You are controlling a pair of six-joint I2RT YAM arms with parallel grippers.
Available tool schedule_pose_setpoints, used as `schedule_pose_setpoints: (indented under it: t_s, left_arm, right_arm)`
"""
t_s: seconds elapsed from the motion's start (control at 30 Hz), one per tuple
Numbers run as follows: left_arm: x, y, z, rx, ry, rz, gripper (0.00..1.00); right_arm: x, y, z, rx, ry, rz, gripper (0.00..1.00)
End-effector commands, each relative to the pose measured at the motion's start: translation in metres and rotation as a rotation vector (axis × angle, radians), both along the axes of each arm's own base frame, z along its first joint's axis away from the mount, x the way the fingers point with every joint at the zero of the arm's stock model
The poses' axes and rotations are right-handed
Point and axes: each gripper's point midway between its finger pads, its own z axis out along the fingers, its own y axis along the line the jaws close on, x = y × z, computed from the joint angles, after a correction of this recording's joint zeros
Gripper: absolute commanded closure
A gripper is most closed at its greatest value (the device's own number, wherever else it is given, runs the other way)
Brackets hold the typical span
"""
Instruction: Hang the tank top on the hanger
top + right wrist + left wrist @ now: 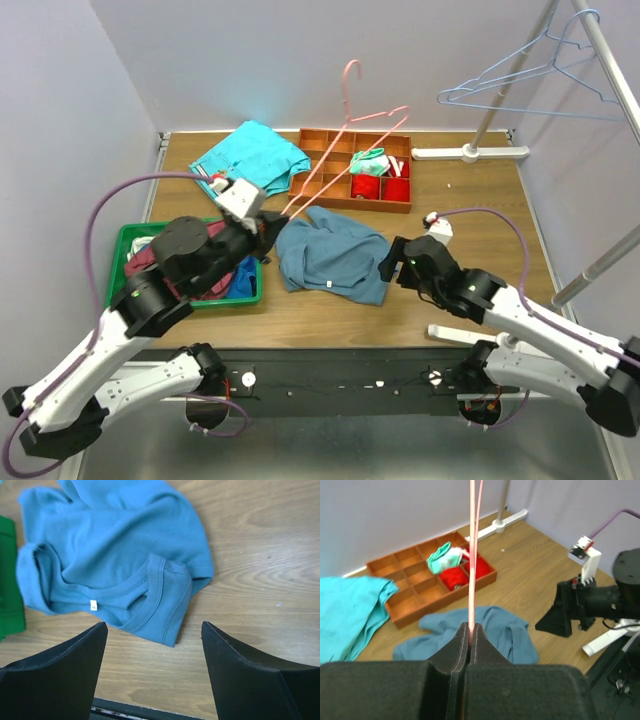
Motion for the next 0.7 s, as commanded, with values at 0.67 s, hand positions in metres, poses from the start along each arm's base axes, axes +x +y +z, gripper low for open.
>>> schedule_pose_setpoints:
  t_s: [0.67]
  left_arm:
    - [-0.105,0.106,-0.067,0.256,0.336,-0.03,1.0]
  right_arm:
    - [0.06,0.048,-0.059,-0.212,0.084,-0.019,0.42]
